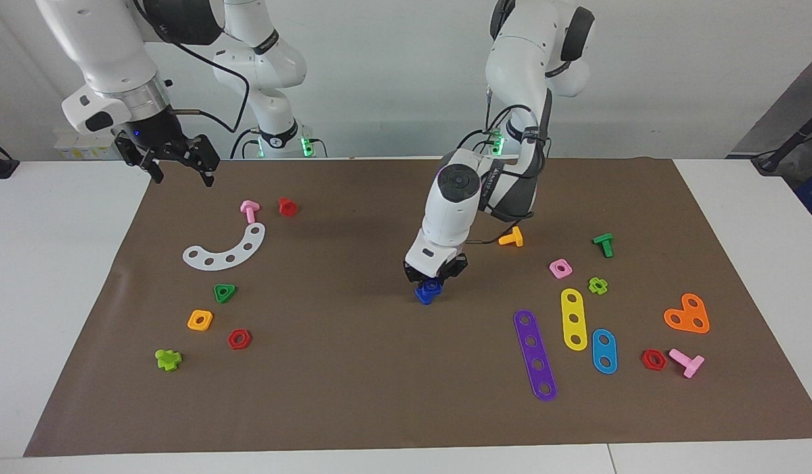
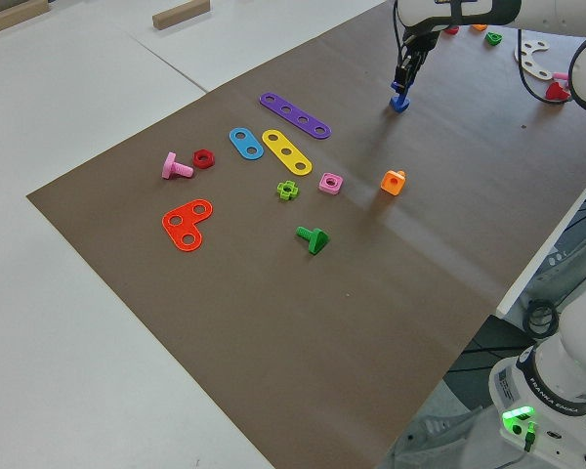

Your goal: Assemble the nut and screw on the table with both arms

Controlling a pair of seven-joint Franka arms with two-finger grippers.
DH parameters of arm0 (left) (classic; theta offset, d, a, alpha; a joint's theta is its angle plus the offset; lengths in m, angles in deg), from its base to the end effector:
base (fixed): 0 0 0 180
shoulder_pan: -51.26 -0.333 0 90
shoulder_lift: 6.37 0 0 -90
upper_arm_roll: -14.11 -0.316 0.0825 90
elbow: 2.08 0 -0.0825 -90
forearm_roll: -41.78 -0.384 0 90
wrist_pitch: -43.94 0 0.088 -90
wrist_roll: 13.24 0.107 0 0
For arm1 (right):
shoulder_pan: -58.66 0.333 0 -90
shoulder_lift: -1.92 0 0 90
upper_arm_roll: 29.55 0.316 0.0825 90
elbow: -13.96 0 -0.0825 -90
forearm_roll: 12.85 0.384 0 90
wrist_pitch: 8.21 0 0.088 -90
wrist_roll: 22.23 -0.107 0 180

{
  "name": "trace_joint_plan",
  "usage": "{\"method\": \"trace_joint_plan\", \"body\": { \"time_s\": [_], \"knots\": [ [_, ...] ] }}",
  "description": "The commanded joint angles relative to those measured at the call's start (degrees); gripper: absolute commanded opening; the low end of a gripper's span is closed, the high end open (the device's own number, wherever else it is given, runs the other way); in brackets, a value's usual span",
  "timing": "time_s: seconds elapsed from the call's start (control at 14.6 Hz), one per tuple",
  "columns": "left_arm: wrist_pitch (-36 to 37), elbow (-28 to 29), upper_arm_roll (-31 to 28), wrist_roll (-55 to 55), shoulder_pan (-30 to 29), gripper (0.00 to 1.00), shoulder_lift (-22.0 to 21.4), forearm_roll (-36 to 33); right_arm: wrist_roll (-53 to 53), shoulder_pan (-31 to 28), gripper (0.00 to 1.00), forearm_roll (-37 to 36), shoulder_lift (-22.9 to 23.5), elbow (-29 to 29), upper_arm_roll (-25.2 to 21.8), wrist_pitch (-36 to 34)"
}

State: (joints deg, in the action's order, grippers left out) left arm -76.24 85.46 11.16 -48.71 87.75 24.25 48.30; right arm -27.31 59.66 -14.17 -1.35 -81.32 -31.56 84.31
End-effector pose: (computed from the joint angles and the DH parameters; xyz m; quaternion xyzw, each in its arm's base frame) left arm 0.5784 -0.3966 0.3511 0.9983 0.0407 -0.0058 0.0405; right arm 0.5398 -0.0124 0.6160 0.9985 -0.0526 0.0048 0.0103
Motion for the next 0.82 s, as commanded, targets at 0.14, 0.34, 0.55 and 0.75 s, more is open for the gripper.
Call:
{"method": "trace_joint_plan", "body": {
  "time_s": [0.14, 0.34, 0.55, 0.75],
  "knots": [
    [5.7, -6.8, -0.1, -0.7, 0.0, 0.40, 3.7, 0.1, -0.5, -0.3, 1.00, 0.7, -1.0, -0.8, 0.2, -0.4],
    [5.4, -6.8, 0.0, -0.7, 0.2, 0.40, 3.7, 0.1, -0.5, -0.3, 1.00, 0.6, -1.0, -0.8, 0.2, -0.4],
    [5.5, -6.6, 0.0, -0.7, 0.1, 0.40, 3.7, 0.1, -0.5, -0.3, 1.00, 0.6, -1.0, -0.8, 0.2, -0.4],
    [5.0, -6.4, 0.0, -0.7, 0.3, 0.40, 4.6, 0.0, -0.5, -0.3, 1.00, 0.6, -1.0, -0.8, 0.2, -0.4]
  ]
}}
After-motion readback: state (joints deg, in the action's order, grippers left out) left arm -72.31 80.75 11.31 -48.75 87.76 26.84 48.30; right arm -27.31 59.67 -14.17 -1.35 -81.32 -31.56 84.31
